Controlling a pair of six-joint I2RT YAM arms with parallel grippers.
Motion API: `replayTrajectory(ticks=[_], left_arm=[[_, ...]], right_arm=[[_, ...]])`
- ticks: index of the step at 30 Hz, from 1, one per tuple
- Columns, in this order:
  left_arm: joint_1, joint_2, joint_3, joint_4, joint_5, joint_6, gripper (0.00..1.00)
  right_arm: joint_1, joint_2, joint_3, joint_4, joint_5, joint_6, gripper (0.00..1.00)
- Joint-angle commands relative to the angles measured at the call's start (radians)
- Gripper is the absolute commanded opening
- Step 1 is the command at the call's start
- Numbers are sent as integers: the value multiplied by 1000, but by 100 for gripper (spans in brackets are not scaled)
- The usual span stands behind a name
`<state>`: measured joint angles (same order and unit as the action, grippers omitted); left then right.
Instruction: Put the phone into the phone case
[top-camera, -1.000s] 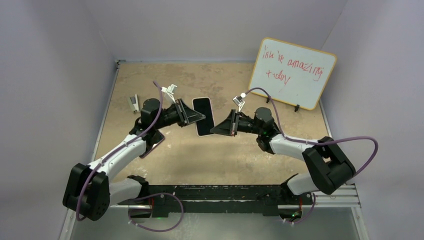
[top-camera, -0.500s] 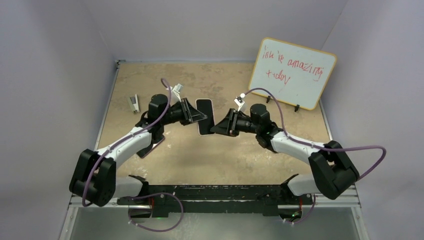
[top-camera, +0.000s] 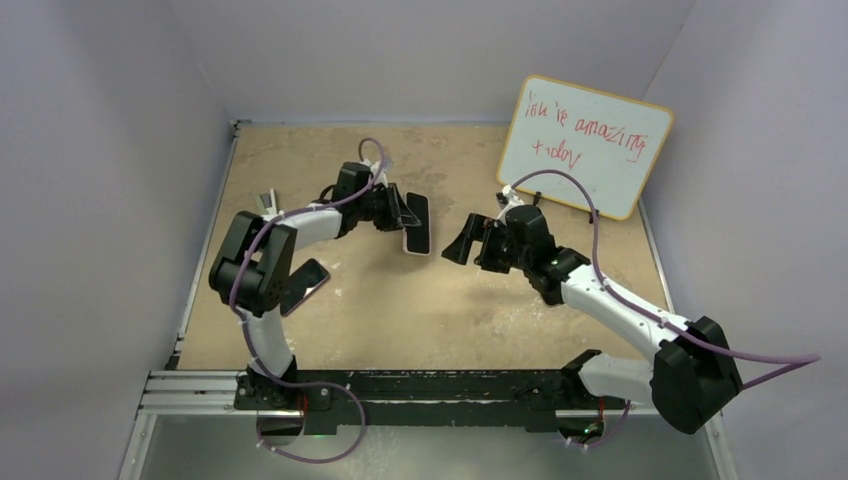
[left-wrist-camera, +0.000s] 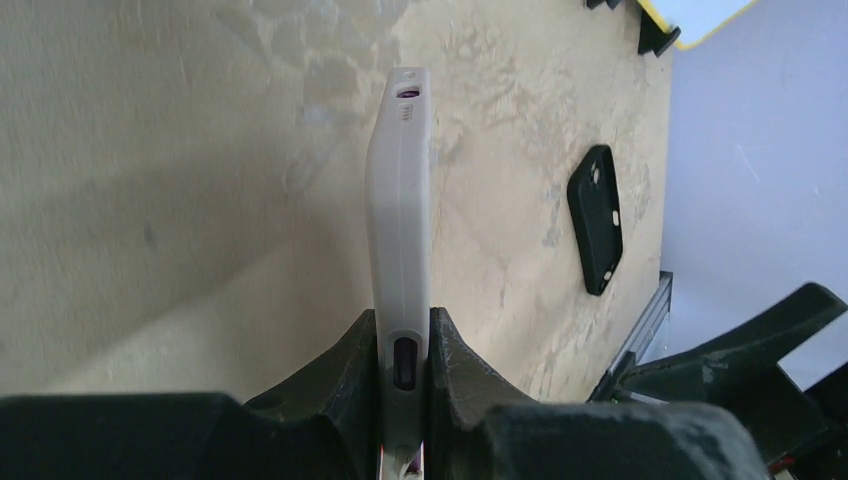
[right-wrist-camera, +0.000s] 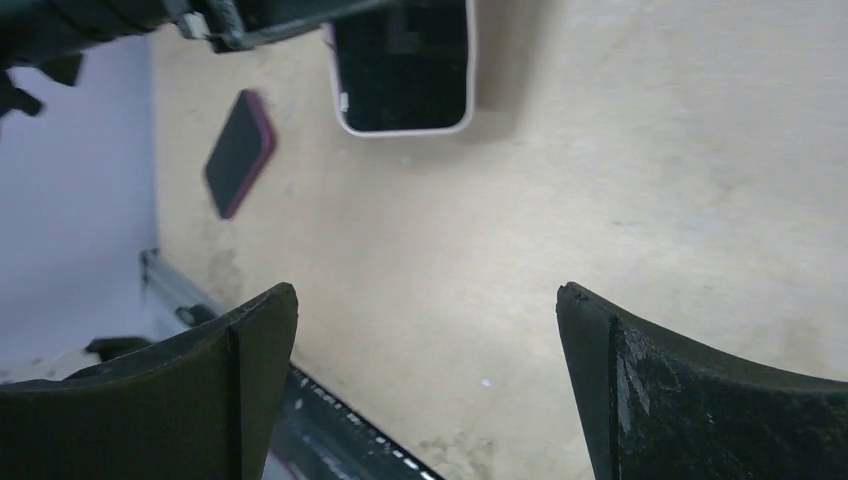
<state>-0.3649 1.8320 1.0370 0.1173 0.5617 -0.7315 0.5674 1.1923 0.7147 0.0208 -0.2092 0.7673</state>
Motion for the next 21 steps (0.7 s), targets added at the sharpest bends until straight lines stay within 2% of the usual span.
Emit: replayTrajectory(ticks=[1, 7, 10, 13, 18, 20, 21], left_arm=[[16, 88, 137, 13, 38, 66, 4], [43, 214, 210, -72, 37, 73, 25], [57, 218, 216, -113, 17, 84, 31], [68, 213, 240, -221, -28, 120, 37], [82, 197, 270, -352, -100, 167, 52], [86, 181, 278, -395, -107, 184, 62], [86, 169, 283, -421, -106, 196, 71]], right_arm=[[-3, -38, 59, -172, 190, -83, 99], [-4, -43, 101, -281, 292, -117, 99], [-6, -40, 111, -315, 338, -128, 99], [-7, -22, 121, -356, 377, -146, 99], [-18, 41, 139, -410, 451, -199, 99], [-25, 69, 153, -427, 480, -219, 99], [-25, 78, 154, -428, 494, -224, 99]])
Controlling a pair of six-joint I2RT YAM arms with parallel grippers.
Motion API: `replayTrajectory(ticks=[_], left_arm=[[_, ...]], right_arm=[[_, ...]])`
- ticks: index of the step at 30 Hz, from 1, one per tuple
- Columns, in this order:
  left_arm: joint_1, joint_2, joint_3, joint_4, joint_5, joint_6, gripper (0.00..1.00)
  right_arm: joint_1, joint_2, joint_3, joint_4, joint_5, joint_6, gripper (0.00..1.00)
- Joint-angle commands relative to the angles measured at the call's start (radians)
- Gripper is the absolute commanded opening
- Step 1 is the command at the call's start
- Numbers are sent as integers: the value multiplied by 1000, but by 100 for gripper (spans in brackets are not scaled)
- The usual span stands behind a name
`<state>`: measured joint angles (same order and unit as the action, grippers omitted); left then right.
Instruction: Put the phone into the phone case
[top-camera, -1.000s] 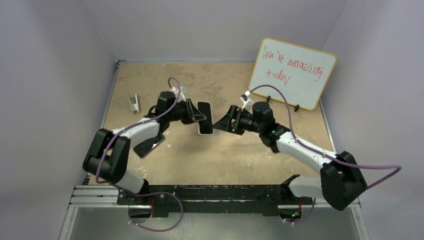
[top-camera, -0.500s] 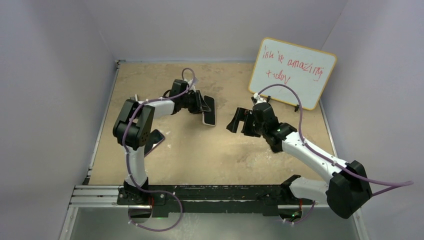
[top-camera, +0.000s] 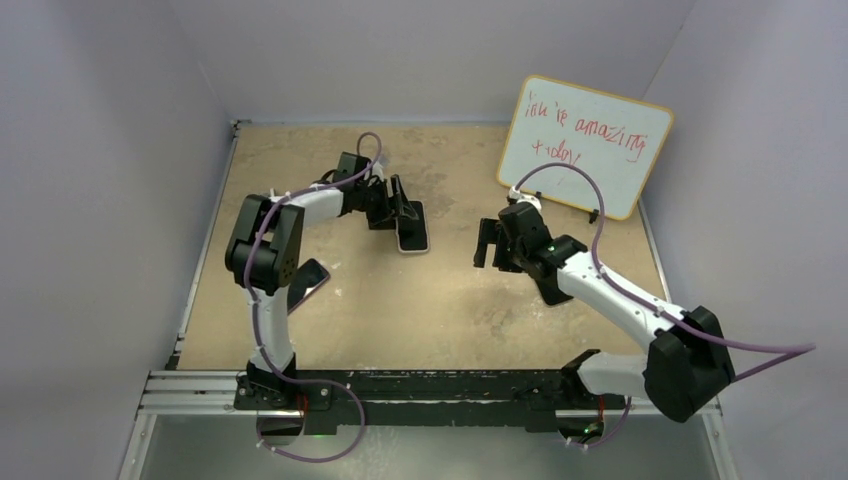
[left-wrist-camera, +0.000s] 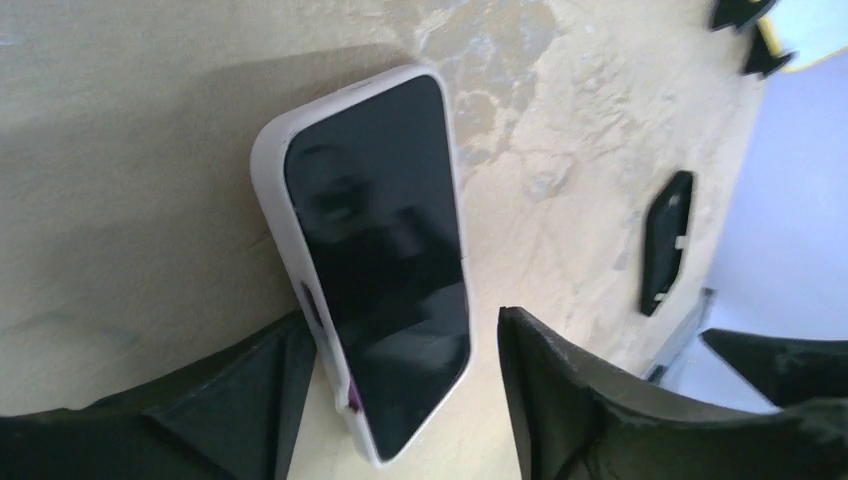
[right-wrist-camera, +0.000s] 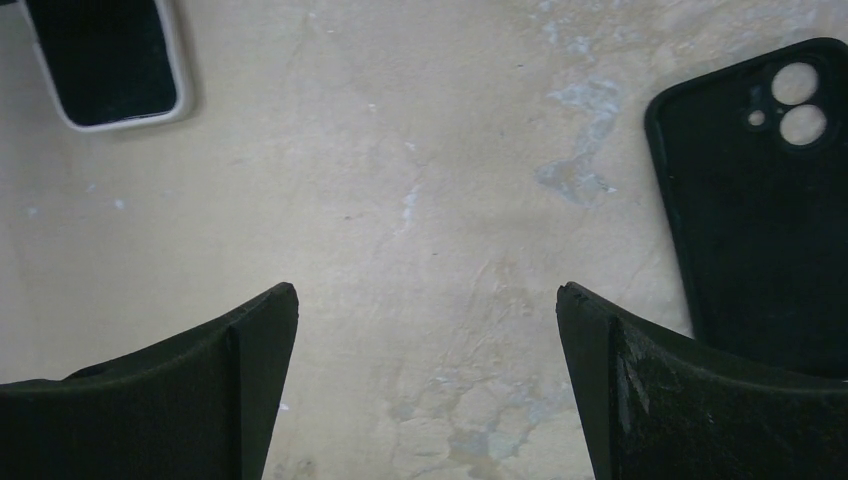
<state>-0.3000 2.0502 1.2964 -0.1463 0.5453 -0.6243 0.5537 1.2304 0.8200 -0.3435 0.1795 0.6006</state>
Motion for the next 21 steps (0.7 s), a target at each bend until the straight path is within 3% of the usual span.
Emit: replayTrajectory(ticks=[1, 4, 9, 21], left_arm=[[21, -59, 30, -187, -91, 103, 80], [21, -107, 41, -271, -113, 130, 87], [18, -223, 12, -399, -187, 197, 92], [-11, -610, -252, -479, -318, 319, 94]], right_arm=[[-12, 46, 43, -56, 111, -57, 99], [-27, 64, 22, -37, 117, -53, 97], [-82, 123, 36, -46, 146, -72, 93], [-213, 237, 48, -7, 107, -149, 72]])
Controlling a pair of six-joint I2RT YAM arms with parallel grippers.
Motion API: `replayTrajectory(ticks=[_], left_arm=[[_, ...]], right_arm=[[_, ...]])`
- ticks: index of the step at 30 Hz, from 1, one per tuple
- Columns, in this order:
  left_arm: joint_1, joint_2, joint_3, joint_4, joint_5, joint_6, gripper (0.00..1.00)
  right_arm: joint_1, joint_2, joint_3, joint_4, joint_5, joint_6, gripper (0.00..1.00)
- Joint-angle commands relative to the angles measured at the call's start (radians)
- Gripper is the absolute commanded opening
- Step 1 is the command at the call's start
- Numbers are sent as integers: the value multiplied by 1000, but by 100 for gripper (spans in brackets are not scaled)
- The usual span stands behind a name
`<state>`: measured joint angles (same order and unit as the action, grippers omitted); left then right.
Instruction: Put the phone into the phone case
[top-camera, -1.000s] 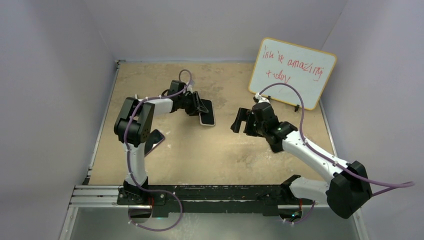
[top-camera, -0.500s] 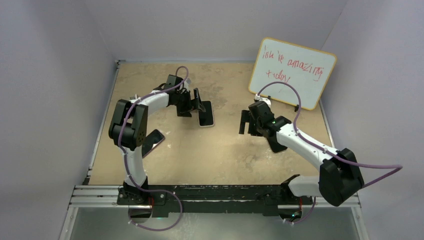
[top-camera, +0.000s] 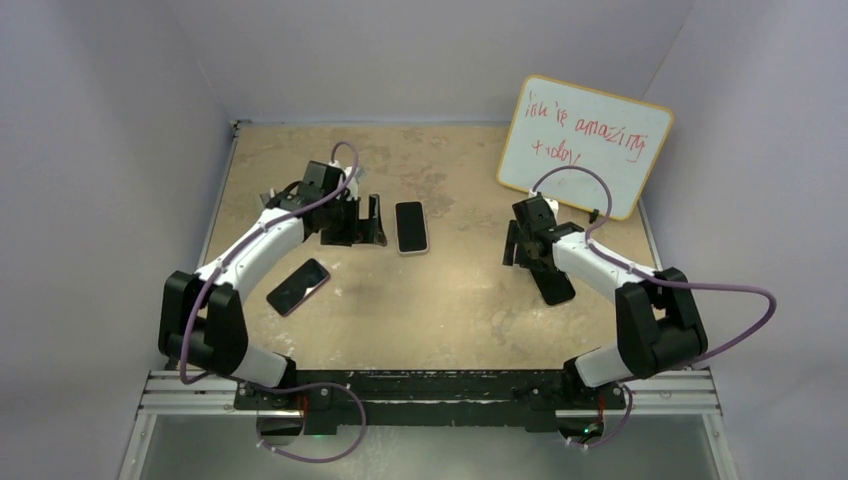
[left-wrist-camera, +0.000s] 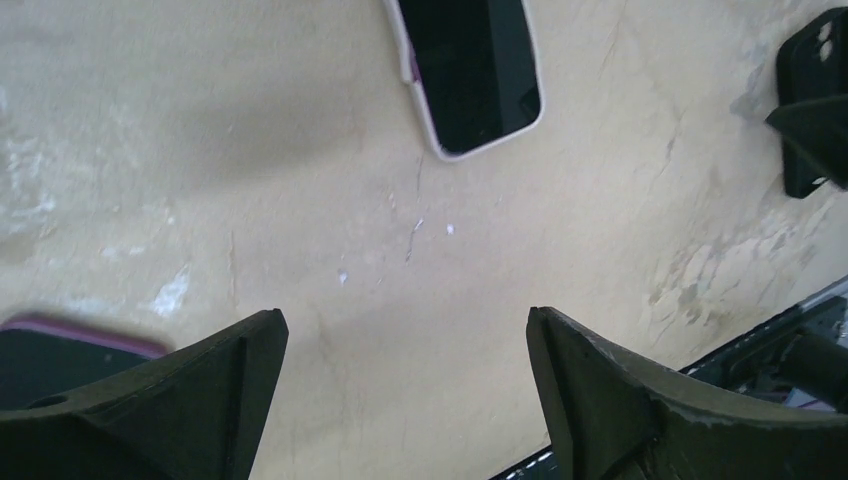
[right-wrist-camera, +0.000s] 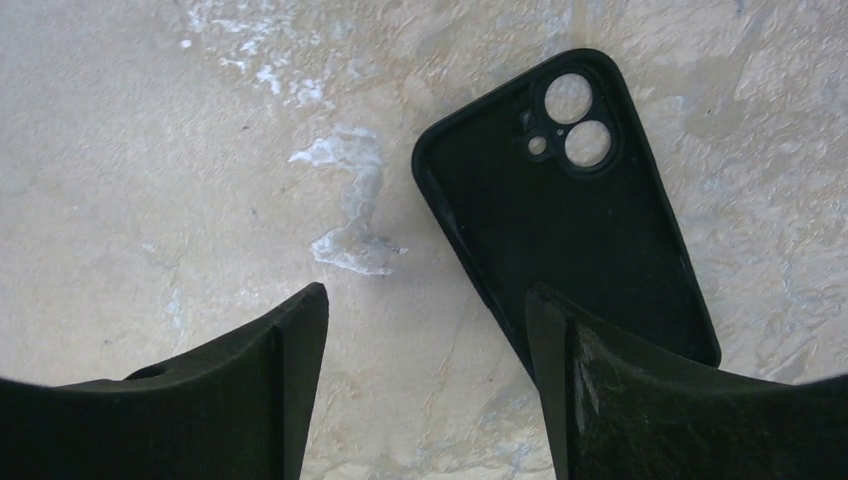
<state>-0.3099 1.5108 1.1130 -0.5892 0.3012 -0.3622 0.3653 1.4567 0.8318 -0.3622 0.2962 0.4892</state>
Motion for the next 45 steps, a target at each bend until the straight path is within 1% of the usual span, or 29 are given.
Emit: replayTrajectory(ticks=[1, 3, 8, 12, 15, 17, 18, 22, 24, 26, 29, 31, 33, 34, 36, 40, 42, 43, 44, 45], left_arm=[[-1, -89, -85, -32, -85, 57, 94], [-1, -123, -112, -22, -112, 56, 94], [0, -174, -140, -10, -165, 57, 94], [0, -190, -144, -8, -203, 65, 95], [0, -197, -145, -6, -208, 62, 95], [0, -204, -147, -7, -213, 60, 95], [0, -211, -150, -6, -218, 60, 95], [0, -225, -154, -12, -246, 57, 95], [0, -228, -152, -18, -254, 57, 96], [0, -230, -150, -22, -266, 52, 95], [4, -226, -148, -31, -291, 11, 95], [10, -229, -145, -34, -296, -16, 95], [18, -238, -147, -37, -337, -46, 96], [27, -243, -149, -44, -364, -61, 97], [58, -247, -148, -66, -411, -88, 99], [158, -252, -164, -70, -423, -103, 99], [227, -246, -180, -68, -403, -118, 99], [285, -243, -190, -67, -382, -129, 99], [320, -242, -208, -63, -348, -145, 100], [389, -243, -229, -52, -315, -163, 100]], right_arm=[[-29, 20, 39, 16, -18, -43, 70], [-32, 43, 44, 14, -25, -49, 66], [-34, 92, 50, 8, -36, -67, 62], [-34, 123, 63, 4, -16, -99, 54], [-35, 150, 72, -7, -11, -109, 46], [-34, 157, 70, -6, -24, -113, 37], [-34, 157, 68, -3, -32, -115, 30], [-33, 139, 77, -22, -64, -105, 12], [-32, 103, 74, -23, -85, -101, 6], [-33, 76, 73, -24, -140, -94, 0], [-33, 44, 59, -22, -232, -31, 0], [-32, 14, 18, 19, -343, 28, 0], [-28, -11, -27, 64, -432, 98, 0], [-18, -25, -47, 82, -460, 129, 0], [17, -47, -80, 119, -469, 183, 0], [127, -54, -122, 191, -463, 300, 0], [176, -38, -153, 254, -487, 358, 0], [192, -29, -165, 285, -498, 385, 0], [207, -21, -174, 309, -501, 409, 0], [221, -16, -179, 329, -500, 425, 0]])
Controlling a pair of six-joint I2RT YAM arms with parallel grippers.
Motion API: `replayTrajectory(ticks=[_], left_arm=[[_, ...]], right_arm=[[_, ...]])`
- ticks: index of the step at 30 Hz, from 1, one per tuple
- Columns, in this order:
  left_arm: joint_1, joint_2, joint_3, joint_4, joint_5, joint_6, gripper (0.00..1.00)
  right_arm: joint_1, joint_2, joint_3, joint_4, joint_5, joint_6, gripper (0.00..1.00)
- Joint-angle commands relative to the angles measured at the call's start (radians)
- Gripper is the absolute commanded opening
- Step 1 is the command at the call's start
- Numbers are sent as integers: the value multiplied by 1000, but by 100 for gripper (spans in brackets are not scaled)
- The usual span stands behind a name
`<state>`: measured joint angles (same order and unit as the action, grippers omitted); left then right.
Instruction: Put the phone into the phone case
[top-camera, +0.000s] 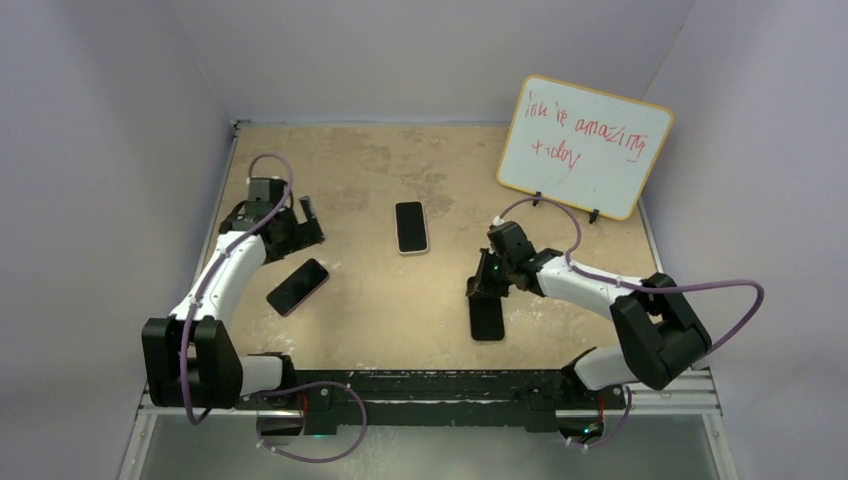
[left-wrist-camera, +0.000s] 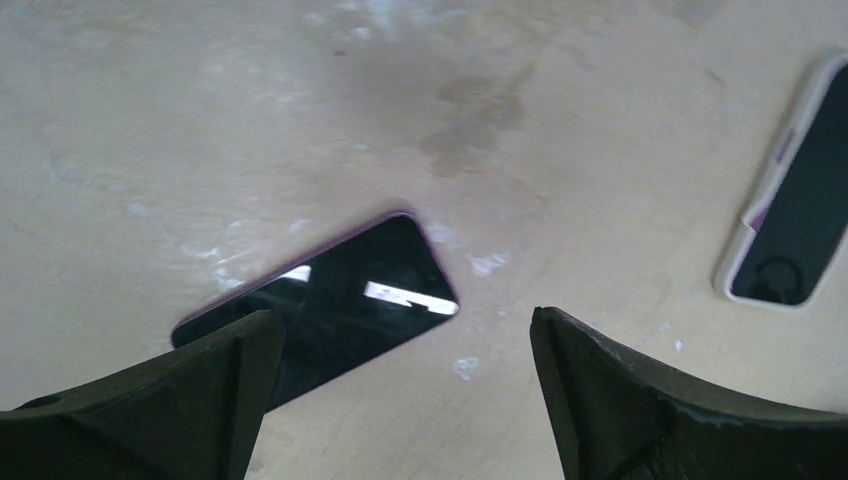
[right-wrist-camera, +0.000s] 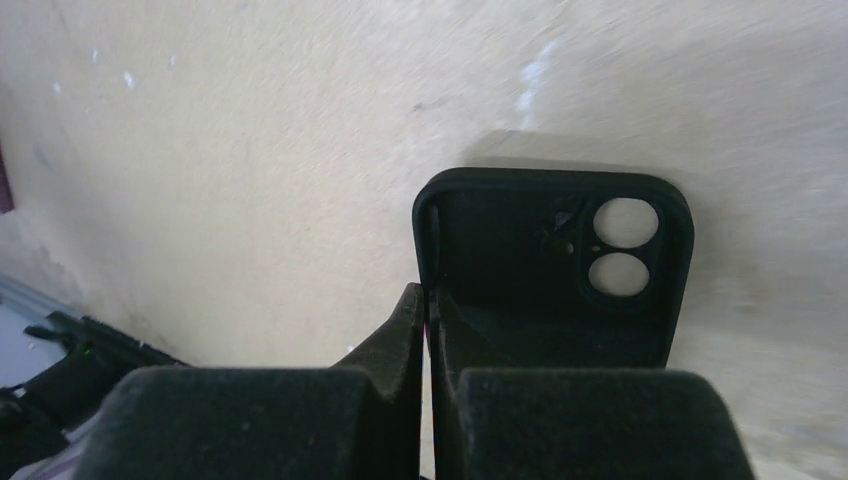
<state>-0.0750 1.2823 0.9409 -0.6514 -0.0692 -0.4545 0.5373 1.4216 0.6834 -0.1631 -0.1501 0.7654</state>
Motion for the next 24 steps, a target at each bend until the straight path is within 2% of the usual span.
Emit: replayTrajectory(ticks=[1, 4, 9, 12, 16, 21, 24], left_arm=[[205, -16, -83, 21, 126, -85, 100], [297, -16, -143, 46, 172, -125, 99], [316, -15, -166, 63, 35, -169, 98], [318, -4, -170, 83, 8, -159, 97], [319, 43, -166, 87, 28, -152, 96], [323, 123, -175, 134, 28, -125, 95], [339, 187, -162, 148, 124, -120, 96]], right_arm=[[59, 22, -34, 144, -49, 161, 0], [68, 17, -24, 149, -37, 164, 8], [67, -22, 12, 100, -9, 137, 32], [67, -43, 26, 84, -8, 123, 44], [68, -82, 24, 92, -12, 112, 56], [67, -136, 18, 114, -22, 101, 78], [67, -177, -1, 145, -18, 108, 84]])
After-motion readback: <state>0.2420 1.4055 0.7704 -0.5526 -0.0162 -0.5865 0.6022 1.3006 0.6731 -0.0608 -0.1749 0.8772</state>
